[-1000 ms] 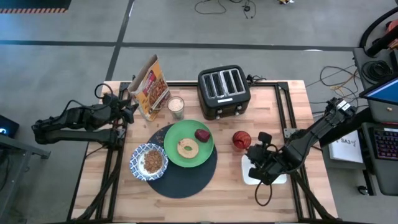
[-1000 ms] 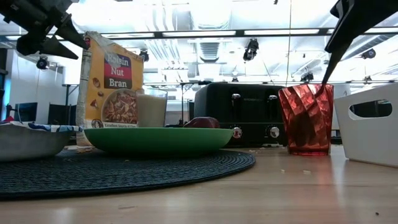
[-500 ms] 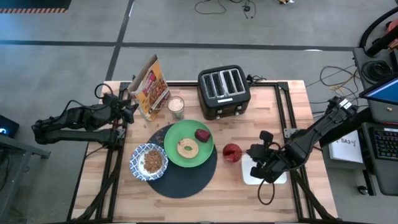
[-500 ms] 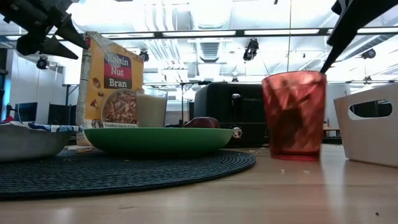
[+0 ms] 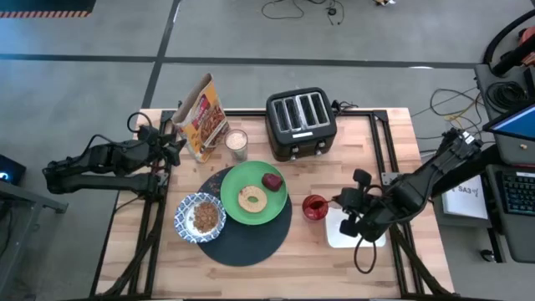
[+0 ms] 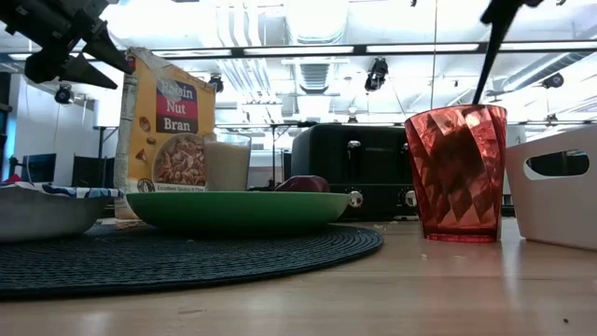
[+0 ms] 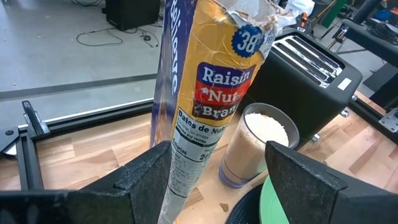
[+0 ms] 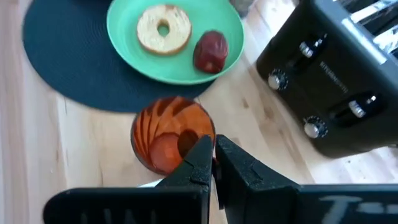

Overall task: Arrange a breakfast setting
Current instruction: Put the spoon on the black table mat at the bottom of the green plate

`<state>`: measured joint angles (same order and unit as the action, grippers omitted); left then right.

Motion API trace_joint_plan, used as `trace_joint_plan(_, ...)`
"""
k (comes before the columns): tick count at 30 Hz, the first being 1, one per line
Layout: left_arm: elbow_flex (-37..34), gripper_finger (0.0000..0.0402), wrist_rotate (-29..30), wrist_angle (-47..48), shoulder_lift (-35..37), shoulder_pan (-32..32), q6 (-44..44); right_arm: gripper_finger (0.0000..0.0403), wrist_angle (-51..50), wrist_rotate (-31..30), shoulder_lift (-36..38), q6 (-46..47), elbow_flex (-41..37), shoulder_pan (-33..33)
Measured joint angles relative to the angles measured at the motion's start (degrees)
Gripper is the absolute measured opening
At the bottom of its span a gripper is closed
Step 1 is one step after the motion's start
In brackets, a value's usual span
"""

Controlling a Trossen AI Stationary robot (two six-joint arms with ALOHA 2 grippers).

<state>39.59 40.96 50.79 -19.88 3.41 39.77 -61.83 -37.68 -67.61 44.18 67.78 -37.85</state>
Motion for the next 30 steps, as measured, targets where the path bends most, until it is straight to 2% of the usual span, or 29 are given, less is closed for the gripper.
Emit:
trace_joint_plan(12, 0.00, 0.0242, -0.01, 0.03, -0.02, 0.01, -0.22, 0.0009, -3.89, -5.52, 0.04, -0.70, 9.75, 0.11)
trace_joint_plan(21, 0.00, 0.0242, 0.01, 0.32, 0.00, 0.01, -0.24, 0.0008, -3.91, -8.32, 0.02, 2.31, 10.27, 0.78)
trace_joint_plan(25, 0.00, 0.0242, 0.01, 0.34, -0.02, 0.00, -0.24, 0.0008, -2.01, -11.61, -0.04, 2.68, 10.17, 0.87)
trace_joint_plan(30, 0.00, 0.0242, 0.01, 0.36, 0.00, -0.01, -0.26, 0.0008, 8.01, -12.45, -0.06, -3.47, 10.17, 1.50)
